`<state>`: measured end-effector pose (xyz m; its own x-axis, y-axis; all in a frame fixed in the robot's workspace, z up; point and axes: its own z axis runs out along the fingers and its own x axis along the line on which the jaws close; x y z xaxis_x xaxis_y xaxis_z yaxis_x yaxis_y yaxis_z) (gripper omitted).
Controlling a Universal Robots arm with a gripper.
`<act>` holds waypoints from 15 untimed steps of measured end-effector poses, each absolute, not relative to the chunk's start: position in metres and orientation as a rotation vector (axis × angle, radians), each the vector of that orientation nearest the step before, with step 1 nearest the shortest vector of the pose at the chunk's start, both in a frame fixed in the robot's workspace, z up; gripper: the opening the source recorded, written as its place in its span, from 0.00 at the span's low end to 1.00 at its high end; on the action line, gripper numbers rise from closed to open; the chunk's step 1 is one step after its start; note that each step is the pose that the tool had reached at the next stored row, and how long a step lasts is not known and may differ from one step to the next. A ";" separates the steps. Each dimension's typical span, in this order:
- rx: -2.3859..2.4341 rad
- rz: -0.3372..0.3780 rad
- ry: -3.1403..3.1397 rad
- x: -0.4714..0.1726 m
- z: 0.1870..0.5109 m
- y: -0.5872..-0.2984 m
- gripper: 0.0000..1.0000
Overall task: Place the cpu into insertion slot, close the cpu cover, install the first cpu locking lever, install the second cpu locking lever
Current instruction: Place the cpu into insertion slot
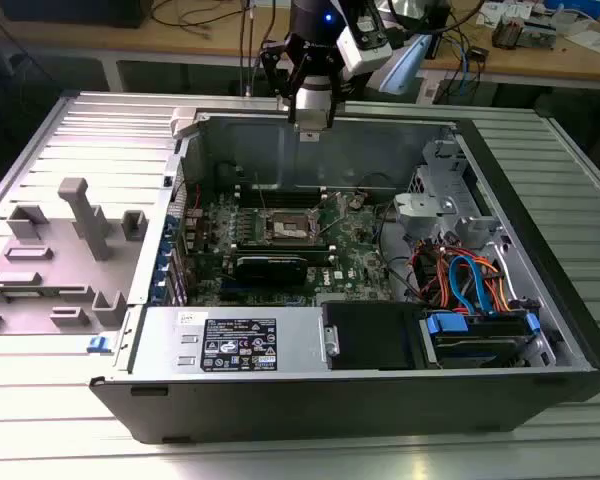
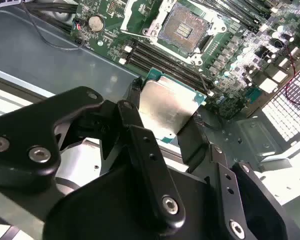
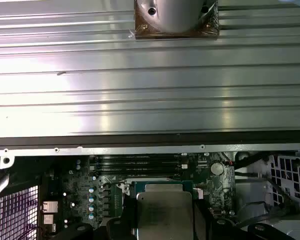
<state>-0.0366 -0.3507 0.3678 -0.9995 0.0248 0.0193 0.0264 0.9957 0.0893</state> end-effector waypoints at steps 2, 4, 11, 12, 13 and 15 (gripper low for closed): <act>-0.040 -0.140 -3.120 -0.037 0.368 -0.351 0.55; -0.040 -0.140 -3.120 -0.037 0.368 -0.354 0.55; -0.040 -0.140 -3.120 -0.037 0.368 -0.364 0.55; -0.040 -0.140 -3.120 -0.037 0.368 -0.365 0.55; -0.040 -0.140 -3.120 -0.037 0.368 -0.365 0.55; -0.040 -0.140 -3.120 -0.037 0.368 -0.365 0.55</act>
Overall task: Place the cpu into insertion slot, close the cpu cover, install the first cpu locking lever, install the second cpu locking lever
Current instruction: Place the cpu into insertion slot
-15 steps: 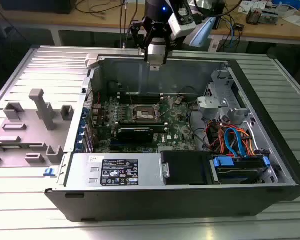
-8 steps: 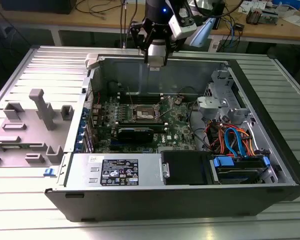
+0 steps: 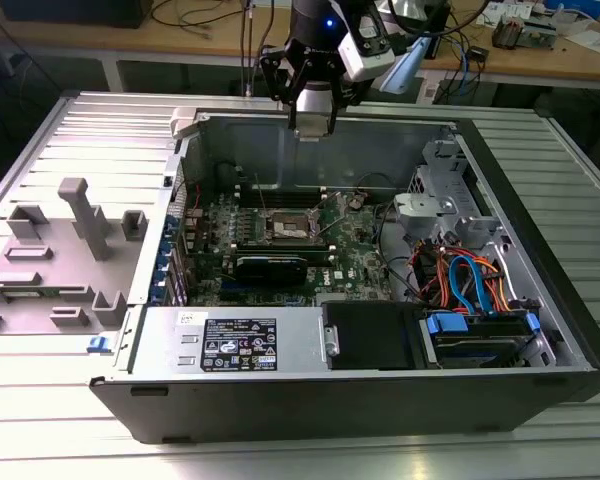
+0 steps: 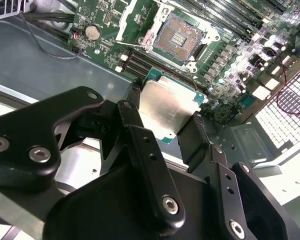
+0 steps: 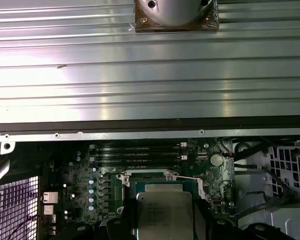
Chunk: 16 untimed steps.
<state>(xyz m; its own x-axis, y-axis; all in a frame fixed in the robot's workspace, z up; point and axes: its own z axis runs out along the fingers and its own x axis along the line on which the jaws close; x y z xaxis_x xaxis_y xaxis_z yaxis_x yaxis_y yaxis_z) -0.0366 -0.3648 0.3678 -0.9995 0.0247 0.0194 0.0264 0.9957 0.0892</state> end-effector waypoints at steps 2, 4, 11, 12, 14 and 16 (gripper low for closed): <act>-0.040 -0.140 -3.120 -0.037 0.368 -0.365 0.55; -0.040 -0.140 -3.120 -0.037 0.368 -0.365 0.55; -0.096 -0.141 -3.120 -0.037 0.368 -0.368 0.55; -0.096 -0.141 -3.120 -0.037 0.368 -0.369 0.55; -0.096 -0.141 -3.120 -0.037 0.368 -0.373 0.55; -0.096 -0.141 -3.120 -0.037 0.368 -0.374 0.55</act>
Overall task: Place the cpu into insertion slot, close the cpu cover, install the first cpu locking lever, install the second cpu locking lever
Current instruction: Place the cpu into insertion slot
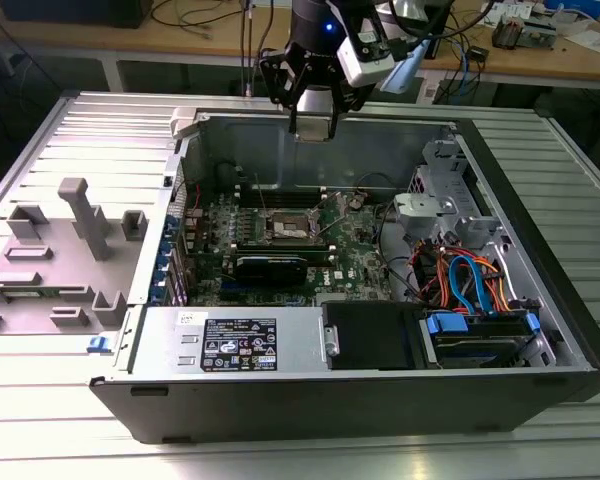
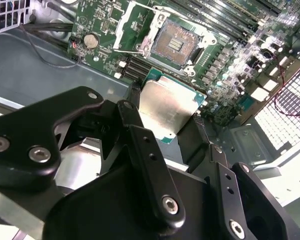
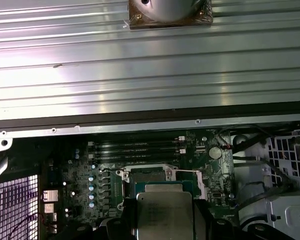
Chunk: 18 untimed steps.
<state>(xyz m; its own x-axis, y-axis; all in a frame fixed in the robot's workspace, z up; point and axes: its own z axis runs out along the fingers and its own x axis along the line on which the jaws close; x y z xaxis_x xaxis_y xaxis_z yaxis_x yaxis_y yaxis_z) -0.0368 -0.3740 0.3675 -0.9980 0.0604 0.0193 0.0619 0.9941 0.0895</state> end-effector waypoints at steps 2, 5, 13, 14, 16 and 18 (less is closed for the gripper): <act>-0.096 -0.141 -3.120 -0.037 0.368 -0.374 0.55; -0.096 -0.141 -3.120 -0.037 0.368 -0.375 0.55; -0.096 -0.141 -3.120 -0.037 0.368 -0.378 0.55; -0.096 -0.141 -3.120 -0.037 0.368 -0.378 0.55; -0.096 -0.141 -3.120 -0.037 0.368 -0.379 0.55; -0.096 -0.141 -3.120 -0.037 0.368 -0.379 0.55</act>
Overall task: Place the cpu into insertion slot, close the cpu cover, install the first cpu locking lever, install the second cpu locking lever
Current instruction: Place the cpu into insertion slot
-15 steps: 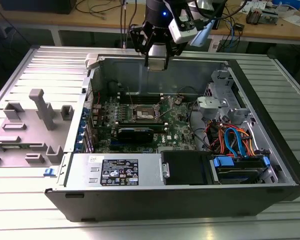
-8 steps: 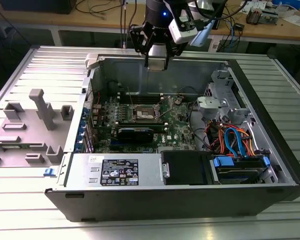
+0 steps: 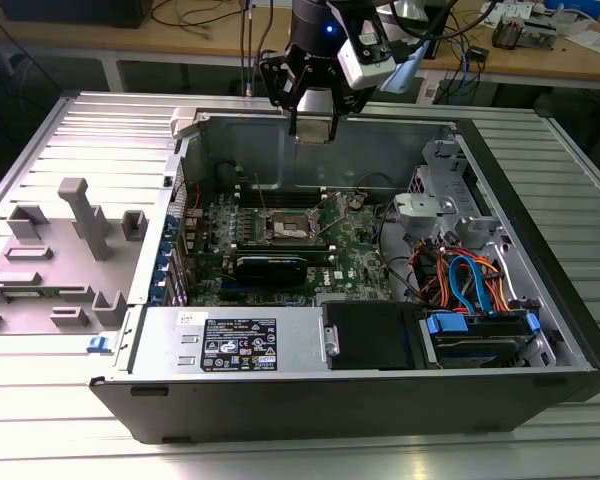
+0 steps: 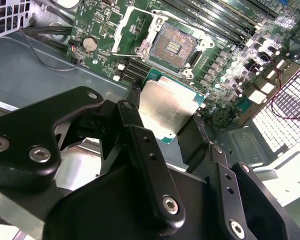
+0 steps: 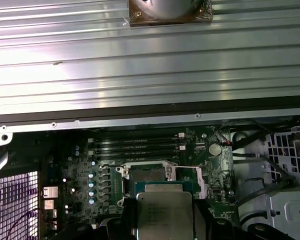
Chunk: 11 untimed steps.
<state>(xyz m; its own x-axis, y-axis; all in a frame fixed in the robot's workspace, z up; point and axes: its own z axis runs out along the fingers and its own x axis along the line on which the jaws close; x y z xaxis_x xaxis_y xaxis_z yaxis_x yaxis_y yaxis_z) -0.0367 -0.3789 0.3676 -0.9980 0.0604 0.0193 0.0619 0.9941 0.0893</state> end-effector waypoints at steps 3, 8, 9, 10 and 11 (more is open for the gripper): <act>-0.096 -0.141 -3.120 -0.037 0.368 -0.379 0.55; -0.095 -0.141 -3.120 -0.037 0.368 -0.381 0.55; -0.096 -0.141 -3.120 -0.037 0.368 -0.381 0.55; -0.096 -0.141 -3.120 -0.037 0.368 -0.382 0.55; -0.096 -0.141 -3.120 -0.037 0.368 -0.382 0.55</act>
